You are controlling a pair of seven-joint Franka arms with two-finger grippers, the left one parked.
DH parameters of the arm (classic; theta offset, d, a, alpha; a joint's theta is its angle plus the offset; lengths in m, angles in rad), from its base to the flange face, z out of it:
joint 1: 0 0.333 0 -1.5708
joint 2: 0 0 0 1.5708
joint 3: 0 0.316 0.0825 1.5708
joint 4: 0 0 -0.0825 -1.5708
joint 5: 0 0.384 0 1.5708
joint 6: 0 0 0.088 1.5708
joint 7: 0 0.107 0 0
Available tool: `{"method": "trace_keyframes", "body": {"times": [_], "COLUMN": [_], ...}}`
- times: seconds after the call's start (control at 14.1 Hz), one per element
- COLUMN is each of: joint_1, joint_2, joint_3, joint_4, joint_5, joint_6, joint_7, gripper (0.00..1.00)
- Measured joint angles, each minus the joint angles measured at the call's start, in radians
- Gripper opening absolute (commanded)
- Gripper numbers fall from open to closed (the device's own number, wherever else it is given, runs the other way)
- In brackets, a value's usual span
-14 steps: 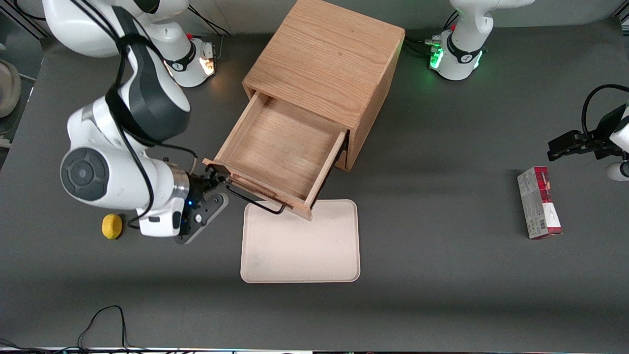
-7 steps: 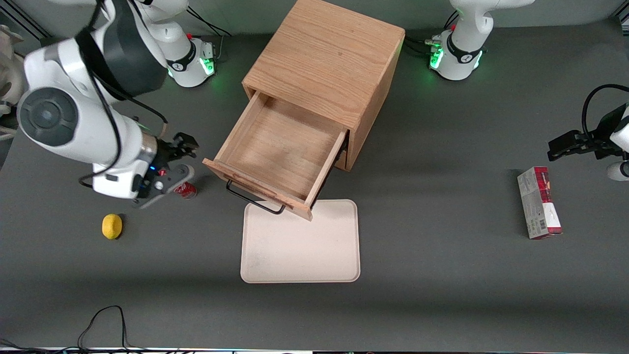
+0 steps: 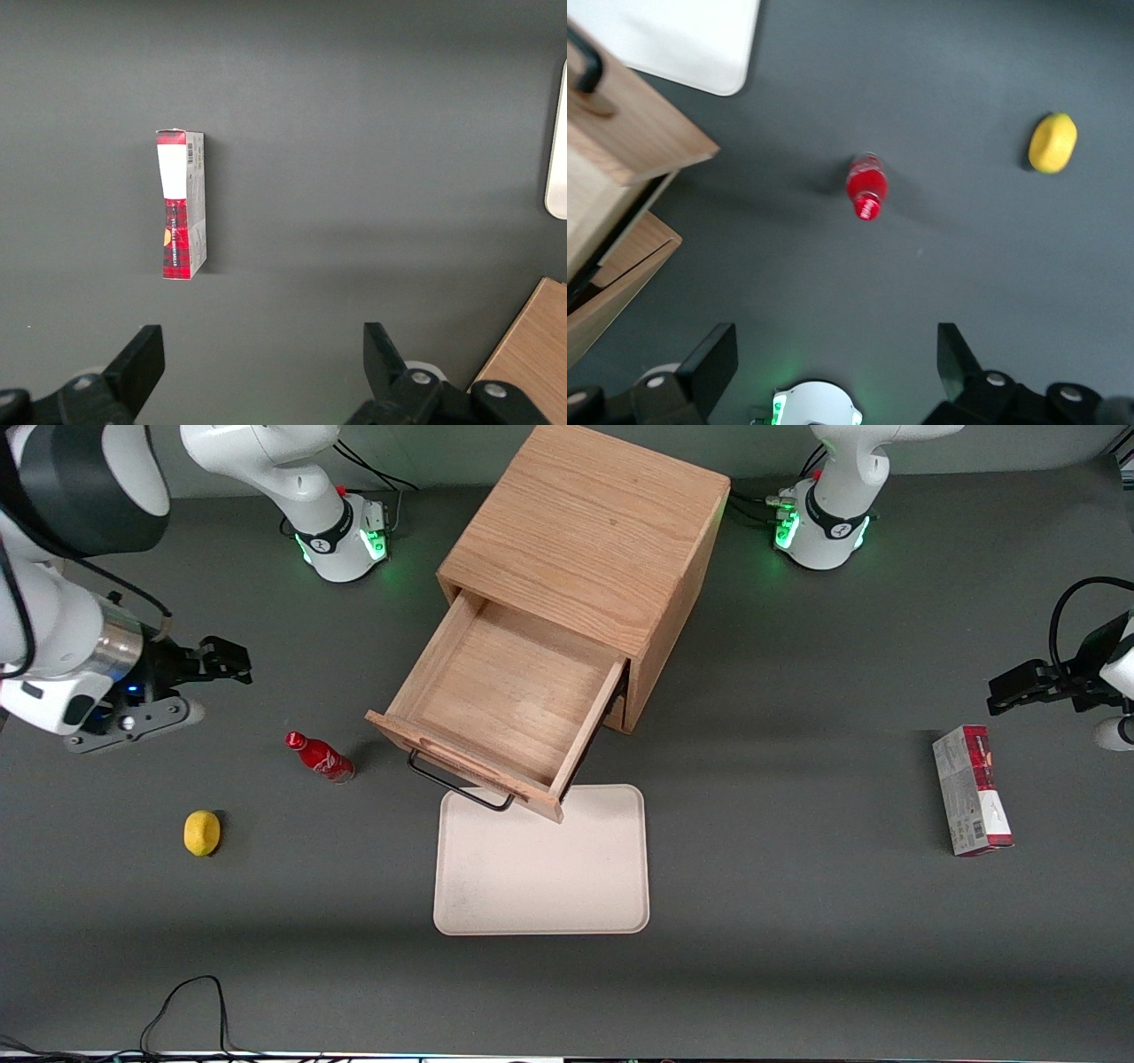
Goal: Open upper drawer
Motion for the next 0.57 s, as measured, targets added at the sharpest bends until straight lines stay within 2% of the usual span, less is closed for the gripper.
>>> {"method": "trace_keyframes", "body": {"times": [0.57], "joint_1": [0.001], "joint_2": [-0.001], "joint_3": [-0.049], "joint_4": [-0.02], "joint_5": [0.0], "joint_6": [0.088], "joint_7": [0.019], "gripper": [1.0]}}
